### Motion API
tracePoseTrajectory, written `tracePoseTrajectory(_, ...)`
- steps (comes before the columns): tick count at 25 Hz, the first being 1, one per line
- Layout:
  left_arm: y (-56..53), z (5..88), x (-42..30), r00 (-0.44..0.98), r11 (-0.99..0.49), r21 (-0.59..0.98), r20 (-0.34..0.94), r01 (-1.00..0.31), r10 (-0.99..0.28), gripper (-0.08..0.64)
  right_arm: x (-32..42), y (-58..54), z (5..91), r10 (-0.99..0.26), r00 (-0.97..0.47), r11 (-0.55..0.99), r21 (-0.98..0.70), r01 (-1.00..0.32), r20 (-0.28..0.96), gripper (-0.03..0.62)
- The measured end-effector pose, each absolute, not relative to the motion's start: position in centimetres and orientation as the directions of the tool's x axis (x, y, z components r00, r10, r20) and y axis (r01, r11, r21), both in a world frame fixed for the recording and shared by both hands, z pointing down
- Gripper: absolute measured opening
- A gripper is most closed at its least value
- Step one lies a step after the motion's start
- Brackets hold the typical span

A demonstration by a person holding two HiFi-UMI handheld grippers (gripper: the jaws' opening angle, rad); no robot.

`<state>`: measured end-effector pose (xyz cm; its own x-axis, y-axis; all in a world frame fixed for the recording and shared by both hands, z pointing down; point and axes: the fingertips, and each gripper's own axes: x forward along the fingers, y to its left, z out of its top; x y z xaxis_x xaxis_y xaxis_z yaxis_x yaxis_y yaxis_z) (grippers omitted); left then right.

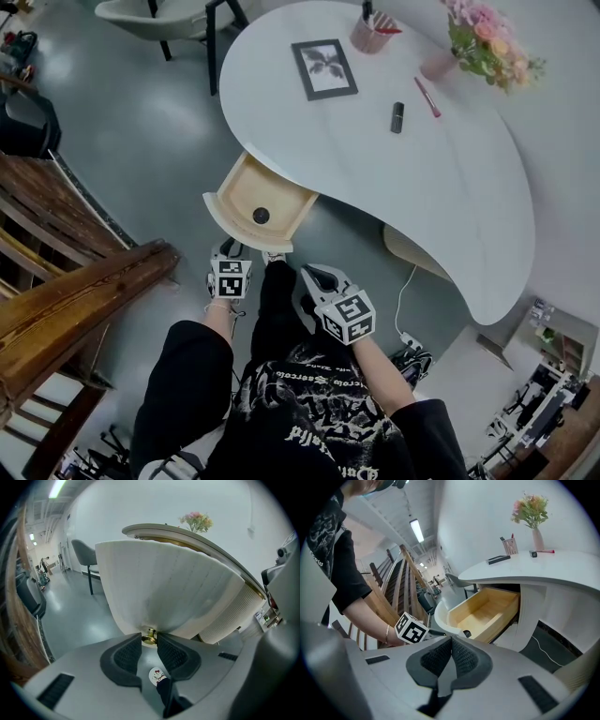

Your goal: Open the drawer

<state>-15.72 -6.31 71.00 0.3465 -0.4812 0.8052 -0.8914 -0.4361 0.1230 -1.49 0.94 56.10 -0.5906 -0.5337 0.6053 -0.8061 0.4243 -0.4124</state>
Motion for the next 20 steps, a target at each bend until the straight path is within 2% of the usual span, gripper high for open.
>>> tracePoseTrajectory(8,-6.3,71.0,-15.7,0.343,-0.424,0.127,0.805,-0.897,-0.484,0.112,-1.5,0.9,56.1,-0.539,-0.586,0.419,-0.411,-0.81,0.606,0.026)
tracePoseTrajectory(11,-6.0,71.4,-15.8,0.352,-0.361,0.191,0.814,-0.913,-0.462,0.112,-1.5,0.9,56.1,-0.536,-0.585,0.415,-0.414,-0.81,0.608,0.026)
tracePoseTrajectory(15,-4.9,71.7,-15.7,0.355,-0.272,0.255,0.824,-0.928,-0.442,0.178,-1.6,1.2,56.2,-0.527,-0.589,0.415,-0.419,-0.807,0.613,0.026)
tracePoseTrajectory(20,-3.7,71.2,-14.7,0.366,-0.249,0.283,0.835,-0.926,-0.412,0.215,-1.8,1.2,55.9,-0.53,-0.593,0.413,-0.426,-0.805,0.606,0.026)
